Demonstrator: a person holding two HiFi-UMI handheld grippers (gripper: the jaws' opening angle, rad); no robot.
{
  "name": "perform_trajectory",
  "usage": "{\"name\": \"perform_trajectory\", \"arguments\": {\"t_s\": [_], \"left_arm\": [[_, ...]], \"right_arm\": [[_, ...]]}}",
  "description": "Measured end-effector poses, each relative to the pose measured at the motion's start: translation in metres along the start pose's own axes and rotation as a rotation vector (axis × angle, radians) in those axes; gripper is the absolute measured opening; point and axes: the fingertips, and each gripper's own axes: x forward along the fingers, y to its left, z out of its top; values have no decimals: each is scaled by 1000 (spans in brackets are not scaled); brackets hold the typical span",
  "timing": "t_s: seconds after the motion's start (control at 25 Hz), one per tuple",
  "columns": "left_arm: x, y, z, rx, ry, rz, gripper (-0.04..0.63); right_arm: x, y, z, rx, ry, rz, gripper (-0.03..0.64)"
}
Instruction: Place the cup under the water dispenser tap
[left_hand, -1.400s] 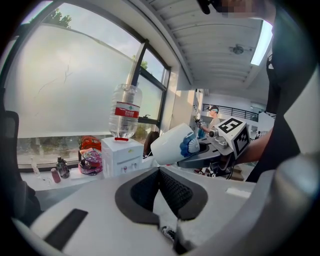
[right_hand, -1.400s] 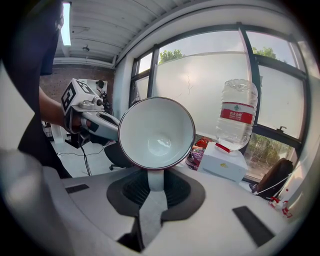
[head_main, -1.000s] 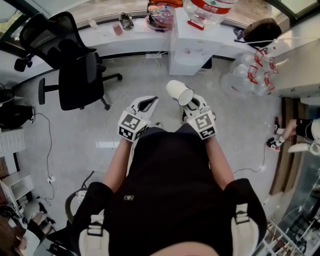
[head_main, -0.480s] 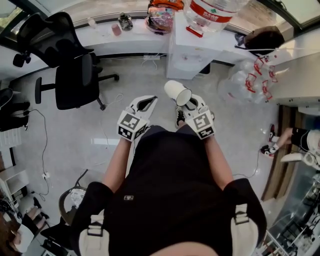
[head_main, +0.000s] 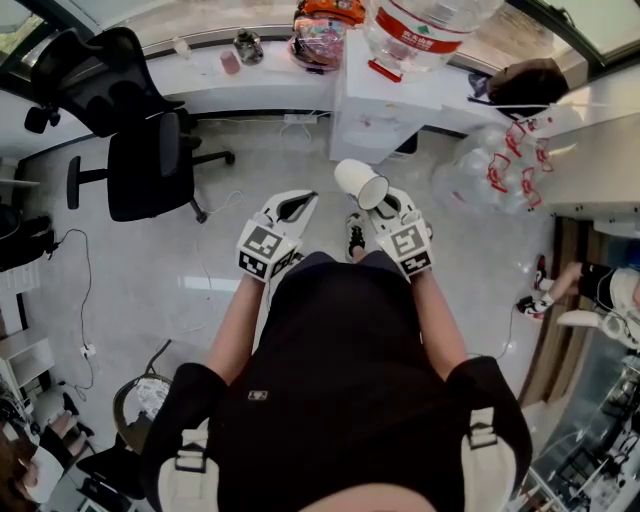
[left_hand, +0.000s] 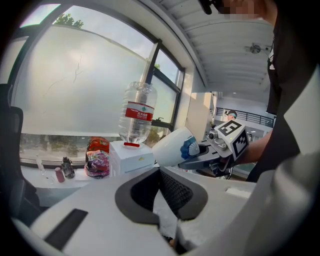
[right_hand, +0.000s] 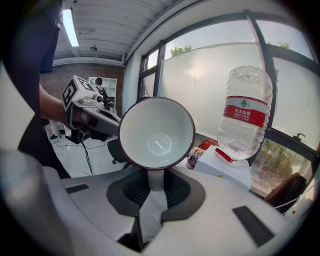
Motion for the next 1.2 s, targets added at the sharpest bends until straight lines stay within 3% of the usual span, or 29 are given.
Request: {"name": "perform_trajectory", "arguments": {"t_s": [0.68,1.0,1.2], "left_arm": [[-54,4,-36,24,86,-41,-5],[-31,20,-18,23,92,-22,-5],[-3,33,-16,-16,114,-9,-5]], "right_arm": [[0,39,-14,96,0,-90,40],[20,19,-28,116,28,-53,40],[35,-5,-41,113,69,-16,40]]}}
